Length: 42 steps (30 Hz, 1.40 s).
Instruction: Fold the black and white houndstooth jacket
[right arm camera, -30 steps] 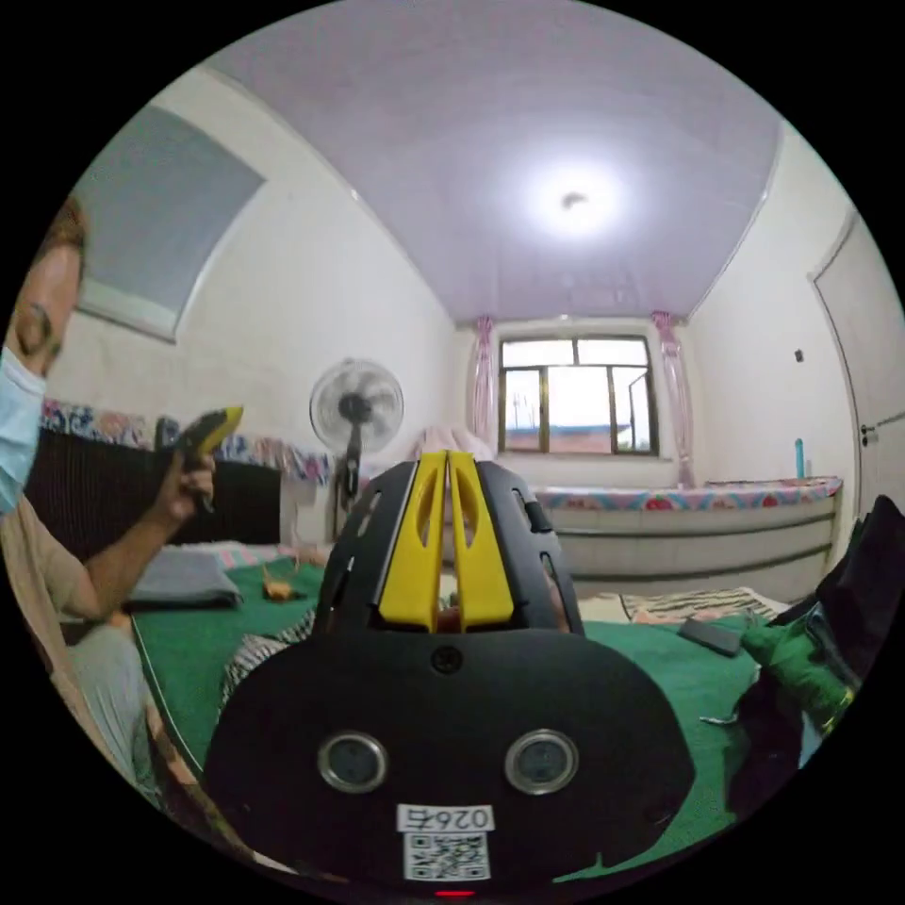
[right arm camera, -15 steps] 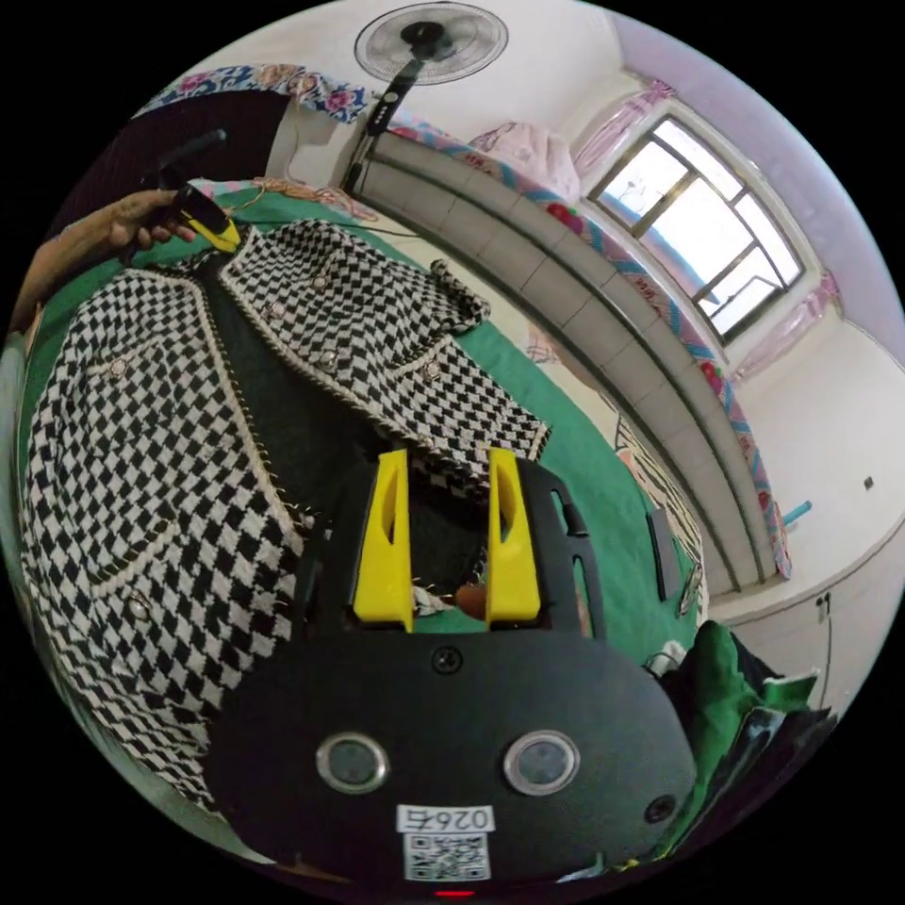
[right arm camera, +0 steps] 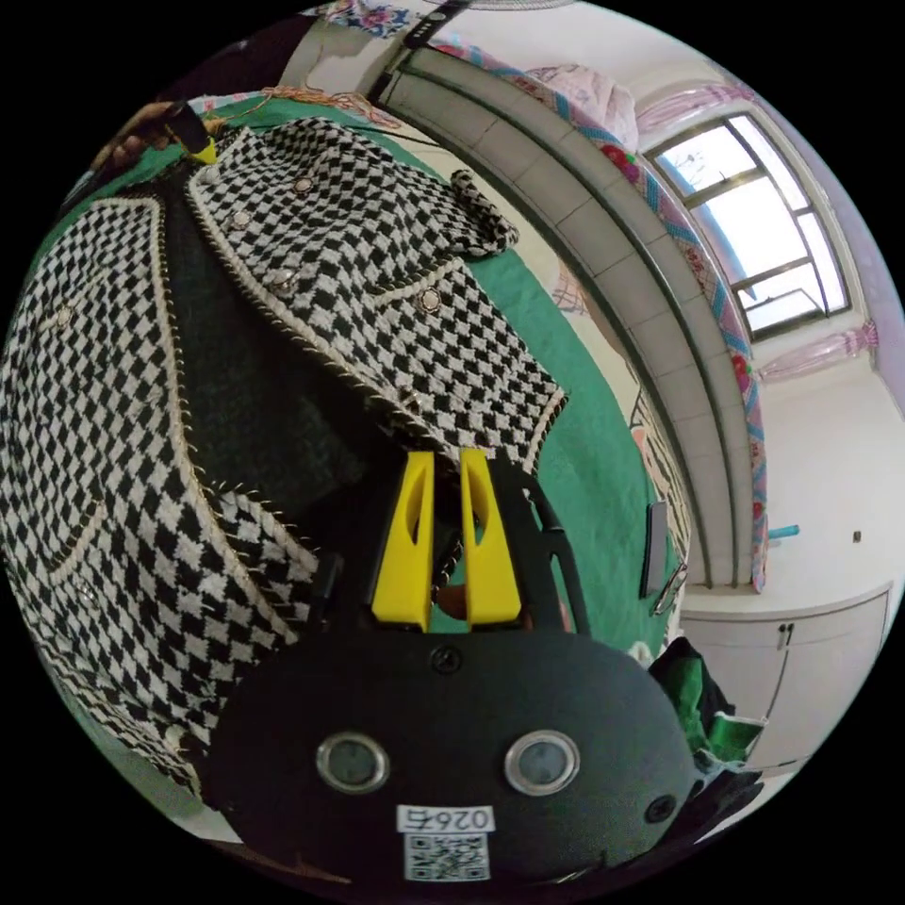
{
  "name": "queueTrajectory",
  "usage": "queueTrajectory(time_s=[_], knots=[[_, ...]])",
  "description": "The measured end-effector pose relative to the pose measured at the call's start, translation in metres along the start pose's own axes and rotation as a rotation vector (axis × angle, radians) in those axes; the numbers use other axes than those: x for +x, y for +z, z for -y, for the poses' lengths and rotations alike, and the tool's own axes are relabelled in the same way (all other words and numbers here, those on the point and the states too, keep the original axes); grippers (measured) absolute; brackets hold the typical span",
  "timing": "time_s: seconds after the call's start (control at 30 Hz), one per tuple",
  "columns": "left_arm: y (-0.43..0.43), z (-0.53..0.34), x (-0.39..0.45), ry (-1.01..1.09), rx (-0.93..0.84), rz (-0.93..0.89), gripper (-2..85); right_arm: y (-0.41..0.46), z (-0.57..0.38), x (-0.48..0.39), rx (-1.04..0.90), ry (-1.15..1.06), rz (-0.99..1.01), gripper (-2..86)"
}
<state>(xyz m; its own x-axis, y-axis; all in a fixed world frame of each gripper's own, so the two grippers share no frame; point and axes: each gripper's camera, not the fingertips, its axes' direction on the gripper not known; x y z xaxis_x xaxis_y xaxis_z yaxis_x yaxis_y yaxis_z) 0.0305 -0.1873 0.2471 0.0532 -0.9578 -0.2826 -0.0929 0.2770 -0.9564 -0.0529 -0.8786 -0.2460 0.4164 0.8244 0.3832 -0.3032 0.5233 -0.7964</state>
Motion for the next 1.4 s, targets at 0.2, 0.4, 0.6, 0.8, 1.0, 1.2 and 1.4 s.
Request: queueTrajectory(time_s=[0.2, 0.4, 0.6, 0.8, 1.0, 1.2, 1.4], knots=[[-0.033, -0.007, -0.002, 0.103, 0.147, -0.143, 0.5, -0.028, -0.003, 0.026, 0.127, 0.108, 0.062, -1.2], [-0.025, -0.024, -0.051, -0.003, 0.157, -0.208, 0.5, 0.001, -0.026, 0.000, 0.056, 0.041, 0.144, -1.2], [-0.019, -0.036, -0.063, -0.029, 0.238, -0.256, 8.1, 0.021, -0.038, 0.001, 0.057, 0.077, 0.136, -1.1], [-0.018, -0.044, -0.028, 0.058, 0.276, -0.093, 6.2, 0.025, -0.059, 0.026, 0.078, 0.137, 0.195, -0.4], [0.029, -0.033, 0.013, 0.247, 0.166, 0.186, -0.4, 0.020, -0.095, 0.059, 0.176, 0.247, 0.345, -1.4], [0.007, -0.047, -0.018, 0.247, 0.328, -0.014, -0.4, 0.017, -0.124, 0.096, 0.170, 0.375, 0.180, -1.1], [0.005, -0.011, -0.065, 0.071, 0.530, 0.068, 13.5, 0.074, -0.125, 0.179, 0.149, 0.737, 0.275, 6.0]])
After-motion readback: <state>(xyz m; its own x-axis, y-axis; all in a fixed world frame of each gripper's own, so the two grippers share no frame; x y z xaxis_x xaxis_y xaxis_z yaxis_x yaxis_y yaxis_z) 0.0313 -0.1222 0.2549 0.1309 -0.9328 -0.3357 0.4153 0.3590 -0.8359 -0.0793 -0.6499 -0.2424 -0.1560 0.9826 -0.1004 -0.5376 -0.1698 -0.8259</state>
